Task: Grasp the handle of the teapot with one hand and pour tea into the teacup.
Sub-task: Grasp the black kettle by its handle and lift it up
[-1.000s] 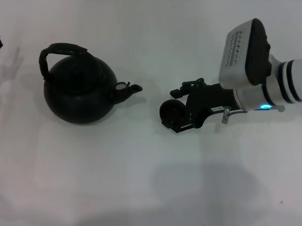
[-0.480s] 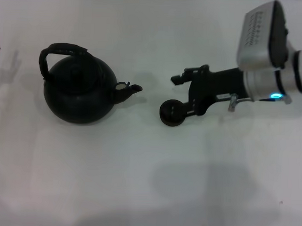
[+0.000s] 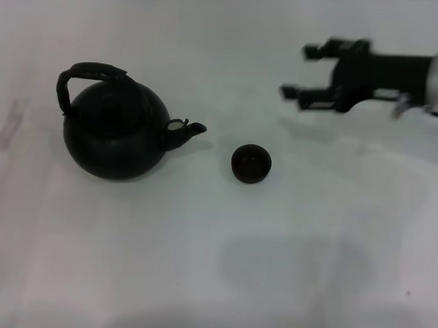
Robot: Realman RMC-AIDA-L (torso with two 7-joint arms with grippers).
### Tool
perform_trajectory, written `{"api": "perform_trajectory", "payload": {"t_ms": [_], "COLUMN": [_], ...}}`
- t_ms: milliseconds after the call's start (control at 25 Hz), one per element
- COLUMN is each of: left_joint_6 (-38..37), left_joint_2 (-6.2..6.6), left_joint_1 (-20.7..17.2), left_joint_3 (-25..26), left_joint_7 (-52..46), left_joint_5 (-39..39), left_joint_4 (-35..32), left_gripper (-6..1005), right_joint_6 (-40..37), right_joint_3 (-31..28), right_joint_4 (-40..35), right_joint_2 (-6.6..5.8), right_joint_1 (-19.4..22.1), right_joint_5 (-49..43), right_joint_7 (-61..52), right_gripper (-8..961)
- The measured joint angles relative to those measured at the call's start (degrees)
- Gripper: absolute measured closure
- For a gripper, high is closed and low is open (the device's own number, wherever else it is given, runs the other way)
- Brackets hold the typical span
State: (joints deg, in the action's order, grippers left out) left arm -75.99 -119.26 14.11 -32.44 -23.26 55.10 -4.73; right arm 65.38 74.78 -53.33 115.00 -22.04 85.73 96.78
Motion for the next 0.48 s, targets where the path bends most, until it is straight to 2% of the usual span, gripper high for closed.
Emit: {"api": "perform_trajectory", "payload": {"t_ms": [160, 280, 400, 480], "left_joint_6": [-7.9, -12.5, -16.0, -19.1], "left_joint_2": [0.00, 0.00, -0.01, -0.01], "left_joint_1": [-4.2, -6.2, -7.2, -7.7], "left_joint_3": [0.0, 0.0, -0.1, -0.1], "left_joint_7": [-0.2, -0.3, -0.4, 0.1], "left_joint_5": [0.0, 0.3, 1.6, 3.3], "left_joint_4": [2.5, 5.2, 8.8, 11.1], "left_gripper": [138, 138, 138, 137], "right_joint_6": [4.1, 7.6, 8.8, 8.6], "right_joint_3": [-9.7, -18.9, -26.2, -28.1], "right_joint_4": [5.3, 12.8, 17.9, 19.3], "right_joint_2": [-0.03, -0.15, -0.26, -0.39], "right_joint_1": [2.7, 3.2, 3.2, 3.5], "right_joint_5": [9.7, 15.0, 15.8, 15.7], "right_joint_7": [12.3, 22.5, 28.4, 30.5], "right_gripper": [97, 97, 98, 98]}}
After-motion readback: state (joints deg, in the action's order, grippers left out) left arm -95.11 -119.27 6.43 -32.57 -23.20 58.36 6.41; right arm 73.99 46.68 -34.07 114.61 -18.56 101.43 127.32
